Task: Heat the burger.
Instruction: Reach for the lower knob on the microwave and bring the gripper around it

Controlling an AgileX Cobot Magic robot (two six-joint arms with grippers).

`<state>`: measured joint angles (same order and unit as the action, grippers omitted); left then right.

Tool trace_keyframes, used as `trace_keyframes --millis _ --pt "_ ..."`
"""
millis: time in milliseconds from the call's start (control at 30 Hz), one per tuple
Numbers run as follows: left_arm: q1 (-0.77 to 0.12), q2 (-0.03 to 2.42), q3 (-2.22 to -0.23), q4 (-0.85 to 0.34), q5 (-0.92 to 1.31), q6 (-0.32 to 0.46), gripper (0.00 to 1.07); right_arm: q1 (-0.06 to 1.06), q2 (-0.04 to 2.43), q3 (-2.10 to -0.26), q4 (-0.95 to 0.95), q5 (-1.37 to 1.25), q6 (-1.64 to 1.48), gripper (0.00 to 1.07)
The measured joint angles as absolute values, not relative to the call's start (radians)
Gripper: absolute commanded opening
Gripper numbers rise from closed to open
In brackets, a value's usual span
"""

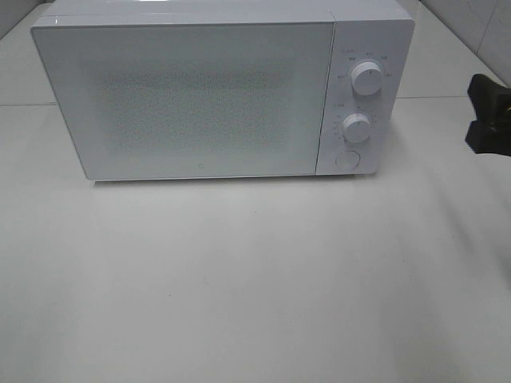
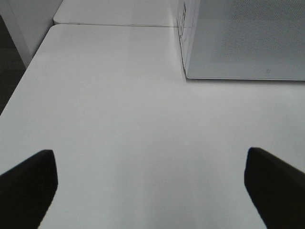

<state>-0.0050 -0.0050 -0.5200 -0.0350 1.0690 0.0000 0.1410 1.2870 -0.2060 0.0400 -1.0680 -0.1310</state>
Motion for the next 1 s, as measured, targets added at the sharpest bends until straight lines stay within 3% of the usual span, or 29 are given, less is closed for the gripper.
trace_keyframes --millis 167,533,1000 --pt "-0.005 -0.005 -0.52 -0.035 1.069 0.0 1.01 0.247 1.442 -0.207 0.149 -1.191 -0.134 0.76" --pt "-0.005 -0.005 -0.52 -0.035 1.069 0.0 1.01 0.454 1.646 -0.266 0.321 -1.206 -0.134 0.76" --pt "-0.005 -0.005 -0.52 -0.035 1.069 0.0 1.01 0.505 1.856 -0.474 0.414 -1.207 -0.136 0.76"
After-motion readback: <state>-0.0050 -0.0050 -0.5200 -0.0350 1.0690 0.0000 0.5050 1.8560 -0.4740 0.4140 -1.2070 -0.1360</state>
